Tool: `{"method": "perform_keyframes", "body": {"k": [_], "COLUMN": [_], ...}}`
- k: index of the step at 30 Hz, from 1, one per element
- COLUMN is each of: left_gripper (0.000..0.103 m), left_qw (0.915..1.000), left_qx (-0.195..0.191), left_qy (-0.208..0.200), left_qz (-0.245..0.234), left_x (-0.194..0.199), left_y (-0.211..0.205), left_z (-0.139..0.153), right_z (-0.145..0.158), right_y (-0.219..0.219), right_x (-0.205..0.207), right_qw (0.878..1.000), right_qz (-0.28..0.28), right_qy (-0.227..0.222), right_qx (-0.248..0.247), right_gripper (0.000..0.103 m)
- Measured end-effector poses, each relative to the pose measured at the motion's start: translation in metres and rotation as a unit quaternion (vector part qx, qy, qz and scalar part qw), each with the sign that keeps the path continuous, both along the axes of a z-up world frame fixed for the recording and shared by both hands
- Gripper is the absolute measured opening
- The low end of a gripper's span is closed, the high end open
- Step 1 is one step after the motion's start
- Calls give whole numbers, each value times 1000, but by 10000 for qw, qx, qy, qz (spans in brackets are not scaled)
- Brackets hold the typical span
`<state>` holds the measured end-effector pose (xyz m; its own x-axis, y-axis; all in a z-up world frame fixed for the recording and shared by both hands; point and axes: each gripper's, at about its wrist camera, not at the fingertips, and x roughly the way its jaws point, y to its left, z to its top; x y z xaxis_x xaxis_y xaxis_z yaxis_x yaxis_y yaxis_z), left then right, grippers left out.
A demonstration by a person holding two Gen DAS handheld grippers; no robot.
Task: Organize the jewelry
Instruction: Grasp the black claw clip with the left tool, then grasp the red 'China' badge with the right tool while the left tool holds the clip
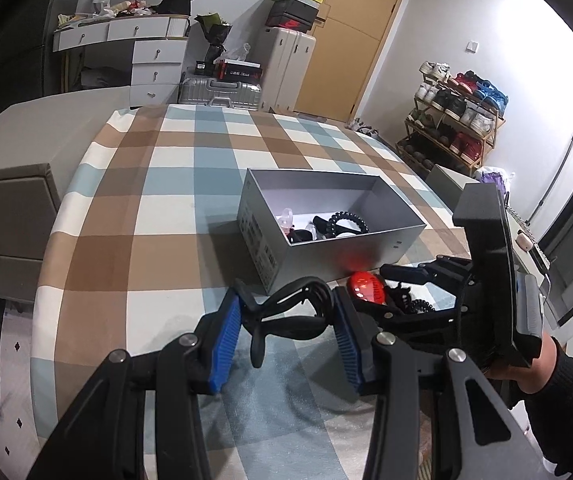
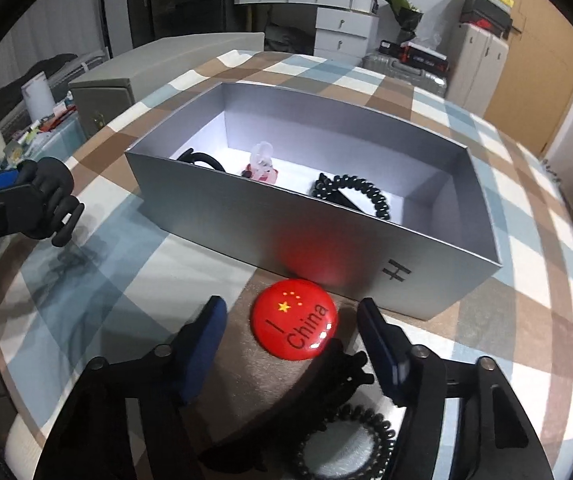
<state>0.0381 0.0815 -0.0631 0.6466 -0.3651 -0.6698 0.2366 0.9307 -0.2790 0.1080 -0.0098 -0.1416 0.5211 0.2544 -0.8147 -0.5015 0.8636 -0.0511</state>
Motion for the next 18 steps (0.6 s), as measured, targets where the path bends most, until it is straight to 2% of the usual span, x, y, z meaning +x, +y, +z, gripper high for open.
{"method": "perform_keyframes", "body": {"k": [4,12,18], "left_gripper": [39,39,39], "left_qw": [10000,9999,9999], "left_qx": [35,46,91], "left_qy": [31,68,110], "left_qz": [5,60,95], "left_x": [-2,-4,-5], "left_y": [1,3,2], "left_z": [-2,-1,-2], "right_z": [2,1,5], "right_y": [2,0,-7], "right_x": [-5,-12,-19], "right_qw": [9999,9996,9984], "right_qz": [139,250,328], "right_qy": [19,7,39], "right_qx": [47,126,461], "right_gripper": [42,41,41]}}
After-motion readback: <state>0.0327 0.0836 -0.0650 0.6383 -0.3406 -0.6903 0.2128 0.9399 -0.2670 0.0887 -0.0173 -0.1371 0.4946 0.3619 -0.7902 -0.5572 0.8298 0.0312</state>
